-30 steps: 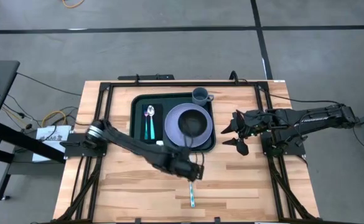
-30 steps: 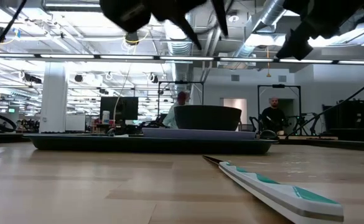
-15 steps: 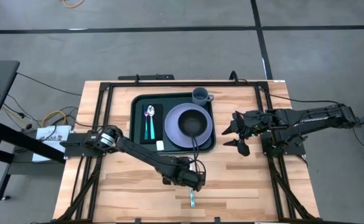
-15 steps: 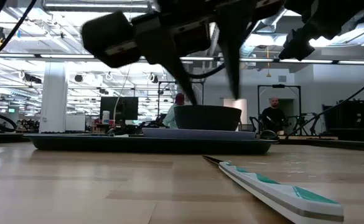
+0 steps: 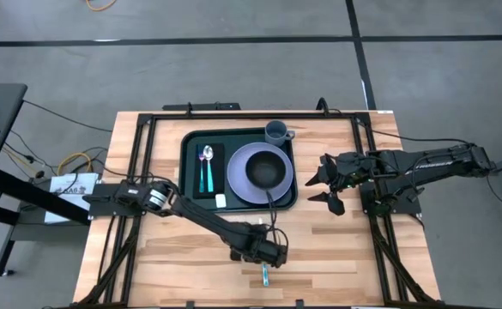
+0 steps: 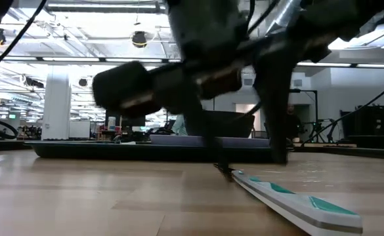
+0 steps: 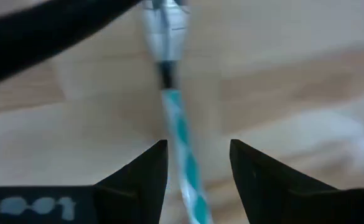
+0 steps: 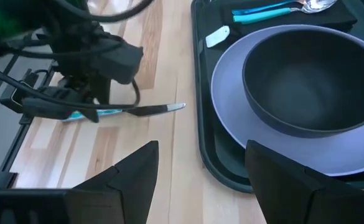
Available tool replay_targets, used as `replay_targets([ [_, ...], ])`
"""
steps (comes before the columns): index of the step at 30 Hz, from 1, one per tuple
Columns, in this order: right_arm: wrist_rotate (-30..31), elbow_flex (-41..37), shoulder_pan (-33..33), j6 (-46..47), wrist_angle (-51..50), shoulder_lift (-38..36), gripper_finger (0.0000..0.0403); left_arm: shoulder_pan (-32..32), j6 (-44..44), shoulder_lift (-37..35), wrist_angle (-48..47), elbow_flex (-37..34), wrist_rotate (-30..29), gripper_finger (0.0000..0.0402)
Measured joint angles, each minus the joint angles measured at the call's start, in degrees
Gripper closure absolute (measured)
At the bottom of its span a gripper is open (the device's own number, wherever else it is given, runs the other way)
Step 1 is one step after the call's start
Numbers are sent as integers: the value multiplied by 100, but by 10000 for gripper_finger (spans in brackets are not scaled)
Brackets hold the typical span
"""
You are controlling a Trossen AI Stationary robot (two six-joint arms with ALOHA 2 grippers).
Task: Set up tray
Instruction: Put the blue knife on the black napkin to the right of the blue spoon
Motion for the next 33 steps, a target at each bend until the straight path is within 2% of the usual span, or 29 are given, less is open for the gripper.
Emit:
replay_targets([
  [9, 0, 0, 0, -10, -11, 1, 173, -77, -118, 67, -192, 1, -93, 242],
  [18, 4, 0, 0, -278, -36, 1, 173, -68, -193, 274, -164, 30, 322, 242],
  [26, 9, 0, -11, -436, -54, 0, 173, -97, -183, 353, -651, 108, 284, 244],
  [33, 9, 0, -11, -472, -54, 1, 173, -105, -180, 353, -741, 93, 265, 294],
])
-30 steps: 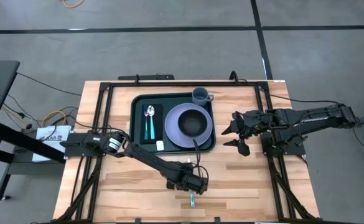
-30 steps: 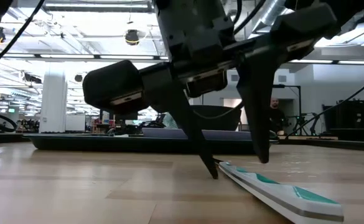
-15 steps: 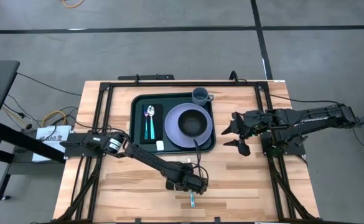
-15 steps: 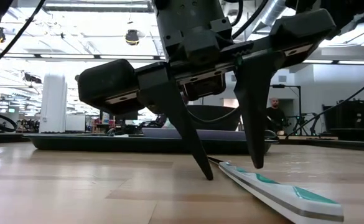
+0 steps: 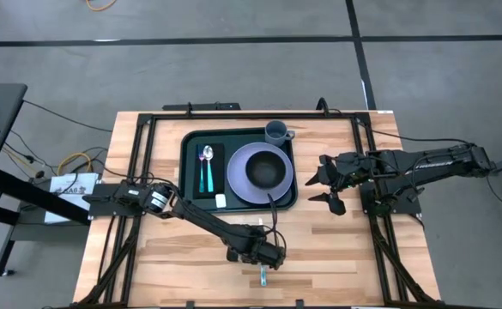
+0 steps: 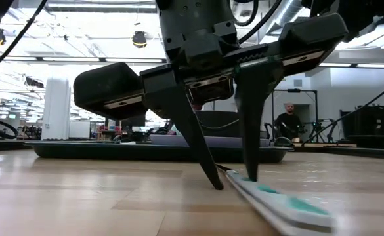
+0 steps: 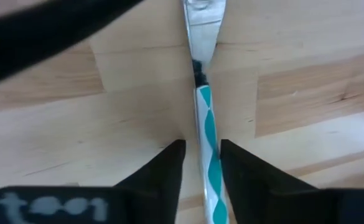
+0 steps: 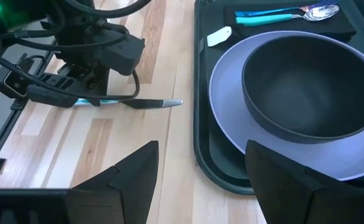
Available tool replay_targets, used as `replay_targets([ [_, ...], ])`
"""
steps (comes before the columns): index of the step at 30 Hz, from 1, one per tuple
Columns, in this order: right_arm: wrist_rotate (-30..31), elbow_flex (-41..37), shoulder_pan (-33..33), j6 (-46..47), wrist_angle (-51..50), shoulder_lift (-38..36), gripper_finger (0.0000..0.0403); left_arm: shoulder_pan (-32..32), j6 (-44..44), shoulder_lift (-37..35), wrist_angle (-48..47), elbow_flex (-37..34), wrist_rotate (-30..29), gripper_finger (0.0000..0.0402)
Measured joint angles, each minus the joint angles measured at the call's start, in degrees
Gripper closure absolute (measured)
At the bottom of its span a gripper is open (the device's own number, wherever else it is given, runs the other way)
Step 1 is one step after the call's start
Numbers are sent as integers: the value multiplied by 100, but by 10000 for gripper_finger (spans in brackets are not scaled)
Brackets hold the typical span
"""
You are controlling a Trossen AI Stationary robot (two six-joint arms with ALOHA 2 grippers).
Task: Set up tray
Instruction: Put the blue knife on the black napkin to the right of the blue spoon
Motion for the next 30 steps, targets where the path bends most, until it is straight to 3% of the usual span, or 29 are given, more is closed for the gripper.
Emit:
replay_targets([
  [9, 1, 0, 0, -87, -1, -1, 173, -4, 55, -2, -39, -7, 2, 380],
  [30, 0, 0, 0, -89, 24, -1, 173, -26, 112, -181, -87, -17, -206, 397],
])
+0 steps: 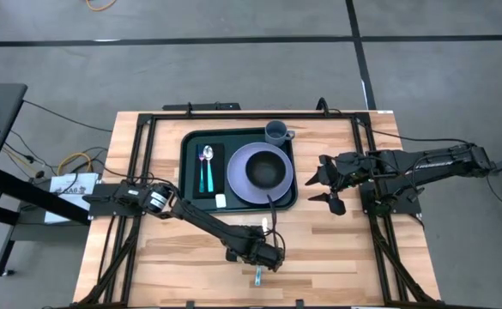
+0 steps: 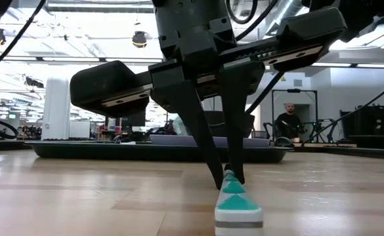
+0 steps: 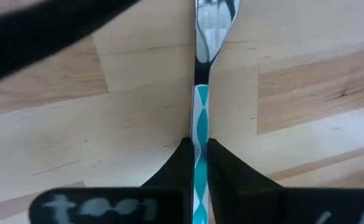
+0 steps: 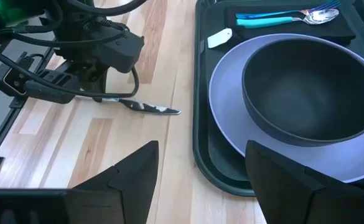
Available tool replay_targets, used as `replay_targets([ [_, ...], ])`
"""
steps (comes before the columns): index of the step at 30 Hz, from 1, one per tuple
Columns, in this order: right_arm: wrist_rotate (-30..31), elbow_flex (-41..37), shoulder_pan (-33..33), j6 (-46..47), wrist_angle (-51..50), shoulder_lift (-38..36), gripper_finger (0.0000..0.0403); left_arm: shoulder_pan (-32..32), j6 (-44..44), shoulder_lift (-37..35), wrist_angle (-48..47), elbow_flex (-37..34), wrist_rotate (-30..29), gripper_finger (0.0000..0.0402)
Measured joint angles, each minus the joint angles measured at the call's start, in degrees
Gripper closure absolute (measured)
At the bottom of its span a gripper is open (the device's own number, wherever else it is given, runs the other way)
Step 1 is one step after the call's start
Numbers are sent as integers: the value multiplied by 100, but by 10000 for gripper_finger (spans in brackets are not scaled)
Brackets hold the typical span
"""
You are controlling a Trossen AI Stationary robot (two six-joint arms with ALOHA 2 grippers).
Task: Set up tray
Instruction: Put the blue knife on the black napkin to the right of the blue spoon
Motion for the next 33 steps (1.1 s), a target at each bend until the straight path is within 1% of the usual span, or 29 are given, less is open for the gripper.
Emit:
replay_targets([
  [2, 0, 0, 0, 0, 23, 1, 173, -6, 0, -89, -158, -19, -131, 399],
  [5, 1, 0, 0, 0, 20, 1, 173, -4, -12, -235, -661, -53, -197, 400],
  [12, 0, 0, 0, -44, 20, 0, 173, -51, -60, -644, -974, -24, -226, 395],
  [17, 0, 0, 0, -44, 20, 1, 173, -125, -268, -930, -1257, -13, -442, 397],
  [23, 0, 0, 0, -46, 20, 1, 173, -140, -282, -975, -1471, -11, -439, 399],
  [26, 1, 0, 0, -46, 20, 0, 173, -136, -163, -975, -1492, -11, -442, 400],
  [29, 0, 0, 0, -48, 20, -1, 173, -128, 50, -975, -1709, -5, -445, 400],
  [33, 1, 0, 0, -48, 20, 0, 173, -123, 647, -975, -2138, -5, -371, 393],
])
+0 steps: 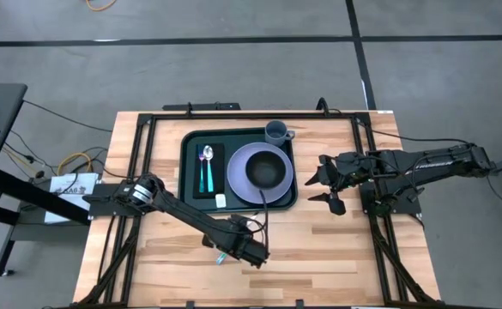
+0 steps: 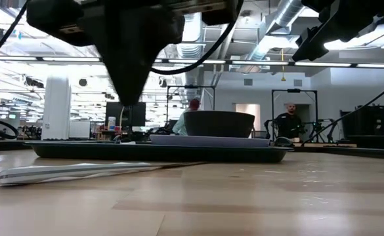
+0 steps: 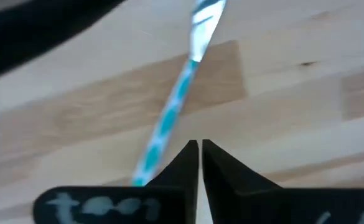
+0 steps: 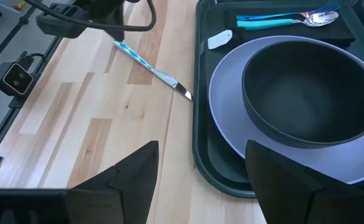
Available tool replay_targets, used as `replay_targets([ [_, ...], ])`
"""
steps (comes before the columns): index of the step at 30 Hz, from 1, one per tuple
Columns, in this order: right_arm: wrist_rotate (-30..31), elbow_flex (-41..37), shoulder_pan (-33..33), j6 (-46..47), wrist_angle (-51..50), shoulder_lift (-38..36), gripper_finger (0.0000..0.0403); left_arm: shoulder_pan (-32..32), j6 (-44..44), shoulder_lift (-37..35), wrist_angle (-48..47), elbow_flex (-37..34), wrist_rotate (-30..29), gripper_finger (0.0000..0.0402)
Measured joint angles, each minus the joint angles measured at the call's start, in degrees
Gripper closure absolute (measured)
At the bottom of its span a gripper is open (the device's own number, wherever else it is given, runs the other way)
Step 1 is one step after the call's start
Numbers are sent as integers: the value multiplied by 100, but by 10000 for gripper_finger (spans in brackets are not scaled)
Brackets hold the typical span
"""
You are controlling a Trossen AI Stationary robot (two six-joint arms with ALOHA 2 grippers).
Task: Set up tray
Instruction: Put the blue knife on the black napkin to the right of the blue spoon
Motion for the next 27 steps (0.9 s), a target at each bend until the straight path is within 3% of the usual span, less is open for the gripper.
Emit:
replay_targets([
  [16, 1, -2, 0, -2, 0, 1, 173, 150, 1053, 15, 566, -798, 542, 228],
  [23, 1, -2, 0, 4, 0, 1, 173, 153, 1098, 17, 1002, -1253, 589, 208],
  [27, 1, -2, 0, 4, 0, 1, 173, 162, 1303, 4, 1300, -1464, 868, 236],
])
